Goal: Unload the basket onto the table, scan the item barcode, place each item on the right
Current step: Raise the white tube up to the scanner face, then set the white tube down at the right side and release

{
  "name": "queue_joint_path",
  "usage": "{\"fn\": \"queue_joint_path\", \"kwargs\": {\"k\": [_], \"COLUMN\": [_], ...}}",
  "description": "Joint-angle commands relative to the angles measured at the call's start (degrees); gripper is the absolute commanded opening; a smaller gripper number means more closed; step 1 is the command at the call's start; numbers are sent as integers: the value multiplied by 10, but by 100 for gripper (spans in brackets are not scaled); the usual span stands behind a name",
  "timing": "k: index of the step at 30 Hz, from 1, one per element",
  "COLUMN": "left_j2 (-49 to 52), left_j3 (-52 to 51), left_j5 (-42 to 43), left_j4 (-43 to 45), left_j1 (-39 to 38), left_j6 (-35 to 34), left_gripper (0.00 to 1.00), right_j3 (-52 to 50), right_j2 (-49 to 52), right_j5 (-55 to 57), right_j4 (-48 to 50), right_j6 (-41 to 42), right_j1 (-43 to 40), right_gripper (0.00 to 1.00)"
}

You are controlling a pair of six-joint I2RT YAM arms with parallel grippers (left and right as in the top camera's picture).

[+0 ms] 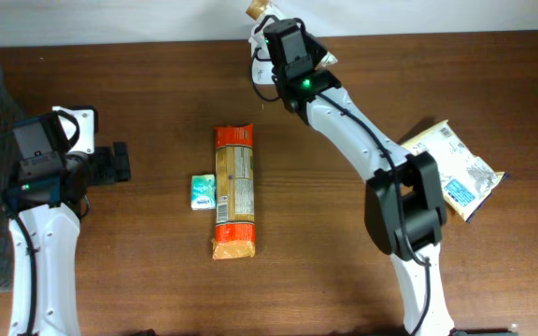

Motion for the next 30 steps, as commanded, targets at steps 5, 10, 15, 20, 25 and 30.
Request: {"fn": "queue_joint_path", "kwargs": {"k": [5, 10, 15, 20, 25, 30], "left_j2": [-2, -2, -2, -2, -2, -2], "left_j3": [10, 10, 10, 10, 10, 10], "left_j5": [6, 6, 6, 6, 6, 6], "left_j4": [2, 2, 2, 2, 2, 2], "left_j1": [2, 2, 2, 2, 2, 2], "left_j6": [5, 5, 5, 5, 5, 5], "left_gripper": [99, 99, 99, 99, 99, 99], "right_j3": [15, 15, 15, 15, 15, 15], "right_j2": [87, 108, 108, 106, 75, -46], "right_j5": [67, 77, 97, 111, 111, -24], "right_j4": [135, 168, 170, 163, 125, -113], "right_j6": [-151, -160, -160, -160, -127, 63], "right_j1": [5, 5, 5, 6, 12, 13], "right_gripper": [4, 4, 4, 4, 4, 4]}}
